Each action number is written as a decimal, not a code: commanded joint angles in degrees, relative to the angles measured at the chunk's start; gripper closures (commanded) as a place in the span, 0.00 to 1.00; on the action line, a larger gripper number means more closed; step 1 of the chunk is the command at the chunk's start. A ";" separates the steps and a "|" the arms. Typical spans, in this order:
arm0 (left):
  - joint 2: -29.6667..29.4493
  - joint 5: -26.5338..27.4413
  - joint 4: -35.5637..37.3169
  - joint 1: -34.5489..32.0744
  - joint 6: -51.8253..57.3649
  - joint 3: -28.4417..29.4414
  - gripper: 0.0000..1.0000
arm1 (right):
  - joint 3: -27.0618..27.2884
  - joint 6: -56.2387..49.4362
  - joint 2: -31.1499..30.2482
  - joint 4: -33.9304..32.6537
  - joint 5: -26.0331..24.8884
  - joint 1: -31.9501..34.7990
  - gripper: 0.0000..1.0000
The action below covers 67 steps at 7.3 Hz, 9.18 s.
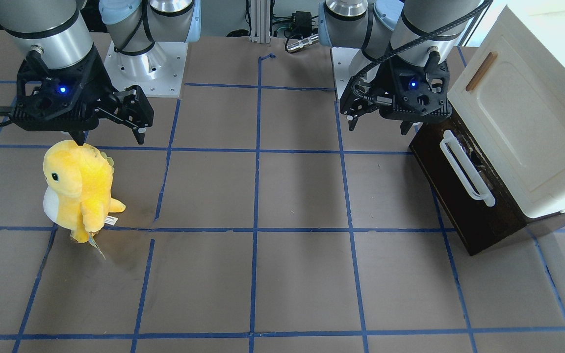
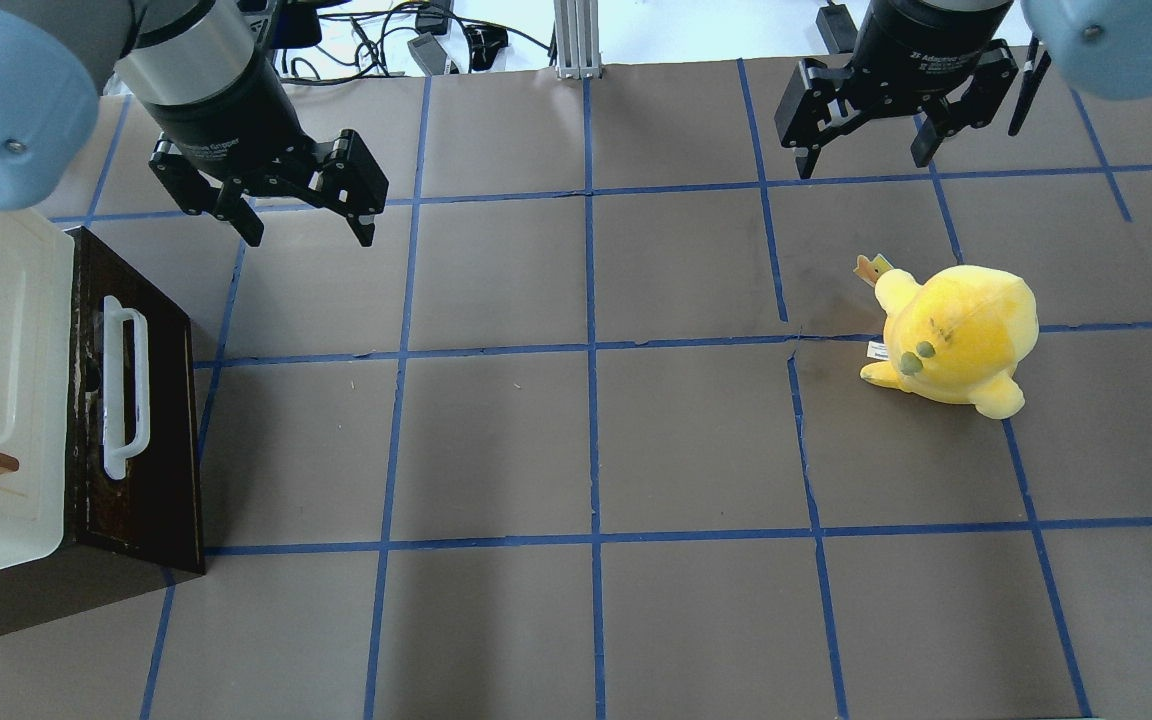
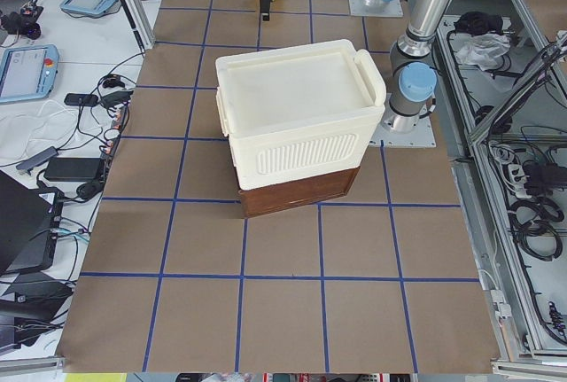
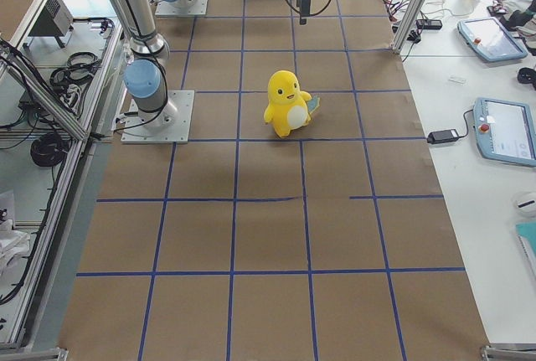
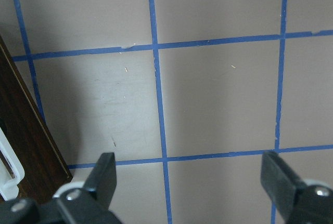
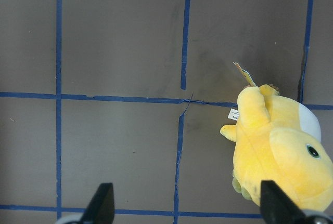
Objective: Pull drawer sideways
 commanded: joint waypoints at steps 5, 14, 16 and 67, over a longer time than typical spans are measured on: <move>-0.39 0.26 0.24 0.02 0.26 -1.00 0.00 | 0.00 0.03 0.00 0.00 -0.05 0.00 0.00; -13.73 50.12 -1.87 -10.61 -5.01 -7.92 0.01 | 0.00 0.03 0.00 0.00 0.03 0.00 0.00; -16.20 60.75 -2.39 -10.71 -13.39 -13.54 0.00 | 0.00 0.03 0.00 0.00 0.03 0.00 0.00; -16.24 48.49 -5.91 -12.82 -28.99 -8.51 0.00 | 0.00 0.03 0.00 0.00 0.03 0.00 0.00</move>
